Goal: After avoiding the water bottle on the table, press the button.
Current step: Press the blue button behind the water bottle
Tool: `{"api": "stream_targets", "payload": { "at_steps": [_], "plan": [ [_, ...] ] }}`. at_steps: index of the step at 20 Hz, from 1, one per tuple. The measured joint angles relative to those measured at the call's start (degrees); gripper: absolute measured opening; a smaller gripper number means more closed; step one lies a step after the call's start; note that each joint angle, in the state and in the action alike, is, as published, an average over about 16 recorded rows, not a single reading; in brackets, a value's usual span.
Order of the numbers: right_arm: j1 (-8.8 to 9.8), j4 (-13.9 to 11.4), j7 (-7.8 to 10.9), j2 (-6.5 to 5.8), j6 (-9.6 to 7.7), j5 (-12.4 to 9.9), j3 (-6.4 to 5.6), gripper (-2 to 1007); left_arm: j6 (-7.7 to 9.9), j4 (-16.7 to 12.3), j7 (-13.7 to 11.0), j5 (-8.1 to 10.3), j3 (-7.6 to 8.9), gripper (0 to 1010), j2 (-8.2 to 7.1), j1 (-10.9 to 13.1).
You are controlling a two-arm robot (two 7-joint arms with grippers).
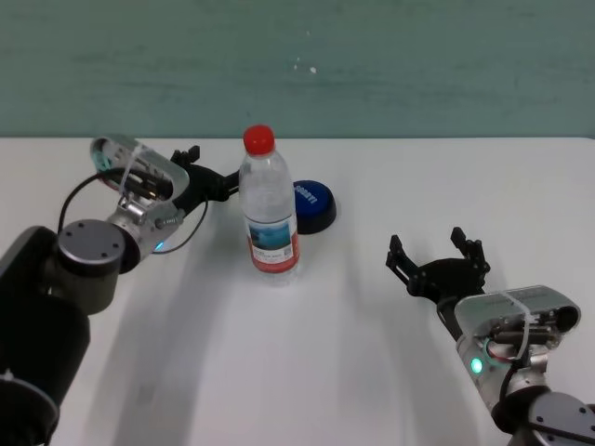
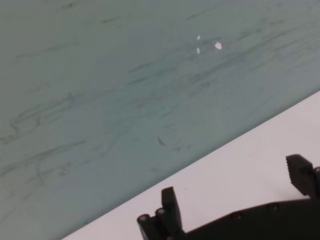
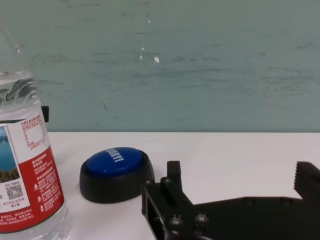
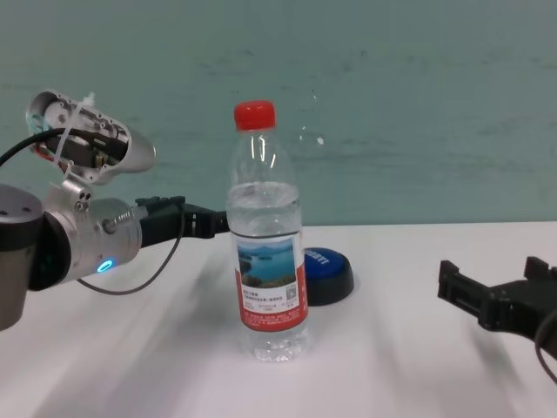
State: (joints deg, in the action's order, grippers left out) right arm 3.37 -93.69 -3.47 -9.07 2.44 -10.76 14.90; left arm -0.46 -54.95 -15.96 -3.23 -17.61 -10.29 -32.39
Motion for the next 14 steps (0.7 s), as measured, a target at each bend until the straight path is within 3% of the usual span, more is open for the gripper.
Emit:
{"api": "stream_targets", "payload": {
  "at_steps": [14],
  "plan": [
    [0.0, 0.0, 0.0, 0.0, 0.0, 0.0, 0.0, 1003, 0.53, -1.8, 0.4, 0.5, 1.08, 1004, -0.76, 1.3]
  ]
}}
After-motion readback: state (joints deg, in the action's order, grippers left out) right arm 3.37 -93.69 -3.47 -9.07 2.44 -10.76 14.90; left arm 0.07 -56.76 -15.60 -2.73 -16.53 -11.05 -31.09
